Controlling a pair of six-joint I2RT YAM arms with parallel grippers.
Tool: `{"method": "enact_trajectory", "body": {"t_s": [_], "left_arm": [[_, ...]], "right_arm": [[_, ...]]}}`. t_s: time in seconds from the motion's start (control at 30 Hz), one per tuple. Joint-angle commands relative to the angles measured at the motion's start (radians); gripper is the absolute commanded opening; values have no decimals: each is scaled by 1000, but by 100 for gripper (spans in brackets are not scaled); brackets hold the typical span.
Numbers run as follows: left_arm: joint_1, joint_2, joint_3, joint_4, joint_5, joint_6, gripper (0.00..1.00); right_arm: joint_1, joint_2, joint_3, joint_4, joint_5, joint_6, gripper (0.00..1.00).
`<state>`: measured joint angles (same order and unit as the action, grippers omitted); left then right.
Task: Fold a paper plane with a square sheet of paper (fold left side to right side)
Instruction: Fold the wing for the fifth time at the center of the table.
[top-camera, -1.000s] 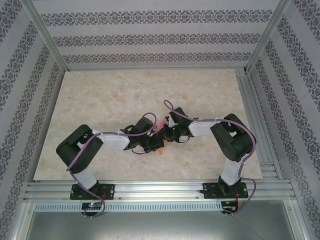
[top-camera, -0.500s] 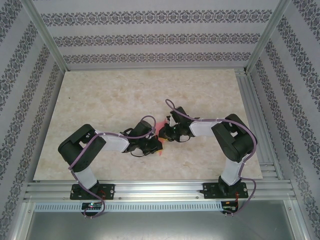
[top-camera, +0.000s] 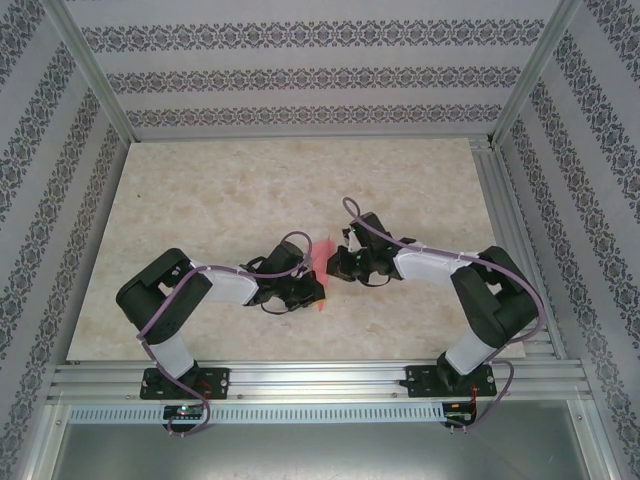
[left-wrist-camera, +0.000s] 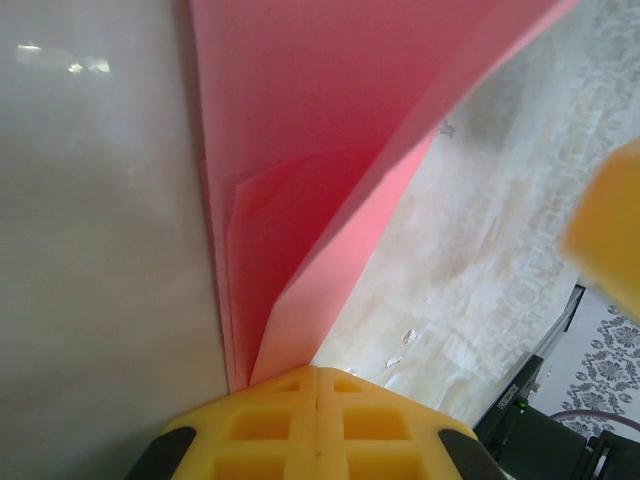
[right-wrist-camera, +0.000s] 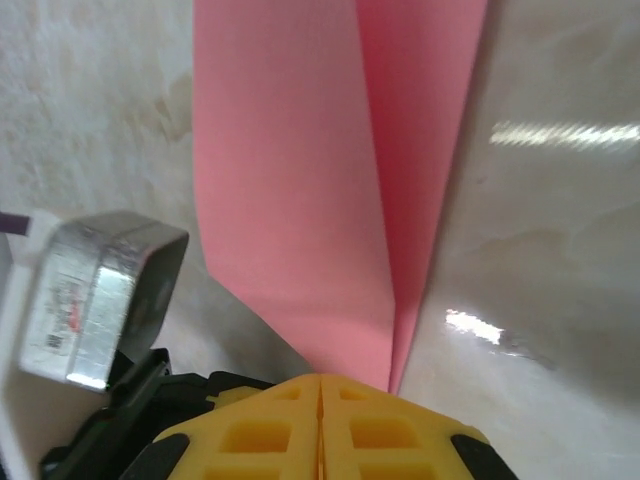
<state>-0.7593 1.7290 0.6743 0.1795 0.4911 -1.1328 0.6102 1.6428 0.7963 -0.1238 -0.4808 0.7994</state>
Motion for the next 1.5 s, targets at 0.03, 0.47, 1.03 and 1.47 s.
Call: {"method": "enact_trajectory", "body": {"t_s": [0.03,0.47,1.03,1.47], "left_arm": [[5,28,-18,-78,-54,23,0],[2,36,-35,-74,-50,18,0],[-5,43,-42,-69,-46,13,0],[-6,47,-41,-69,-45,12,0]], "right_arm": [[22,75,14,95,-4,37,8],[-33,196,142,0,61,-115,8],[-99,290,233,-29,82,-218,8],[-147,337,322,-84,98,-270,9]]}}
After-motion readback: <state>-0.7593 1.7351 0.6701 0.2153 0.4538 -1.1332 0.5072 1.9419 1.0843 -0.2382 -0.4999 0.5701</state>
